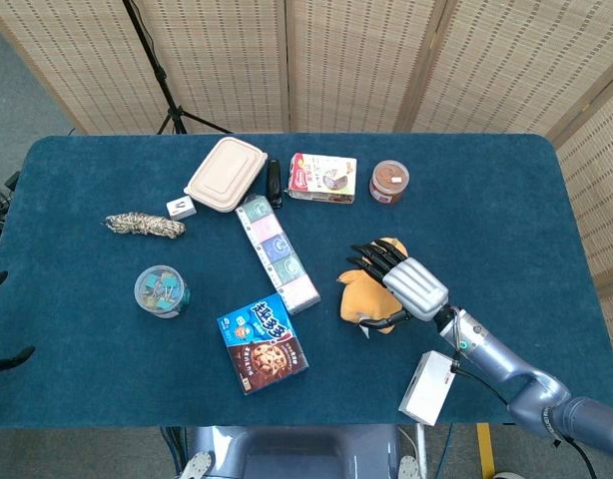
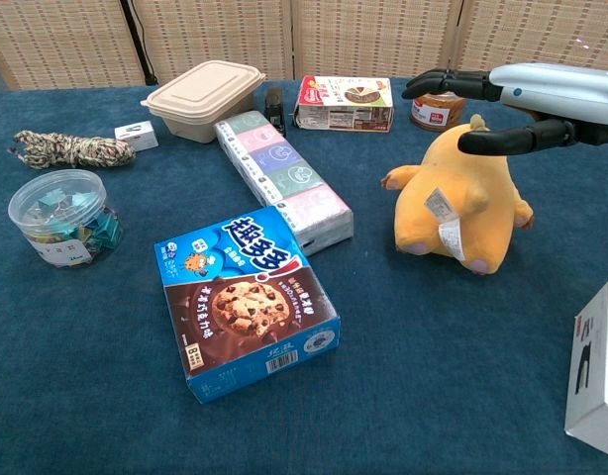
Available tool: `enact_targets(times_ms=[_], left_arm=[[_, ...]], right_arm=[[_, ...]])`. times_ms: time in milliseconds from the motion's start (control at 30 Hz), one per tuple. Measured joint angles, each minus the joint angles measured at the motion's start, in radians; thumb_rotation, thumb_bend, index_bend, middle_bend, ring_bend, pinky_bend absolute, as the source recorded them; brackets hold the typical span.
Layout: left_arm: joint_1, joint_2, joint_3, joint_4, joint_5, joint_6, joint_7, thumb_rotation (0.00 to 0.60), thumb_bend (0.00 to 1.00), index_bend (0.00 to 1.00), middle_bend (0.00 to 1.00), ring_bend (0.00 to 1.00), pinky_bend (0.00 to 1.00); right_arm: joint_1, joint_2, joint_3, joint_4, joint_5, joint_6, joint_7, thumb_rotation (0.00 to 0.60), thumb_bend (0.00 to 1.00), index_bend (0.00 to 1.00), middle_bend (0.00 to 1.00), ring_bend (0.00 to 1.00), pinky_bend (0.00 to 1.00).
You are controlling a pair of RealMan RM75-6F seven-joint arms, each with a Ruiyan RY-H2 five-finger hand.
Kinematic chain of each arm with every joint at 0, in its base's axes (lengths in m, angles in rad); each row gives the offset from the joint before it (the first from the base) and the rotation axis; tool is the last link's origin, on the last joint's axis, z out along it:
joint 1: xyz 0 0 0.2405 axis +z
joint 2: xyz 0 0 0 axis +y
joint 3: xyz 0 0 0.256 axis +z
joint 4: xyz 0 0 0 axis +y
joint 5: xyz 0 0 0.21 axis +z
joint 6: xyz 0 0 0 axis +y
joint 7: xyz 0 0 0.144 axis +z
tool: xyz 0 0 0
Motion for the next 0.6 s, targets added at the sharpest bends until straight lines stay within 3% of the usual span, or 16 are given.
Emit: enact_targets(times_ms=[233, 600], left_arm=[[-0.014, 0.024, -0.014, -0.050, 0.012, 0.003, -0.010, 0.600, 0.00, 0.00, 0.00, 0.00, 0.00], [-0.023, 0.013, -0.011, -0.038, -0.010, -0.016, 0.005, 0.600, 0.00, 0.00, 0.00, 0.00, 0.00]], right_arm=[[0.036, -0.067, -0.023, 0.124, -0.002, 0.007, 0.058, 0.000, 0.00, 0.00, 0.00, 0.00, 0.00], [0.075, -0.145, -0.054, 0.310, 0.018, 0.031, 0.200, 0.000, 0.00, 0.00, 0.00, 0.00, 0.00]])
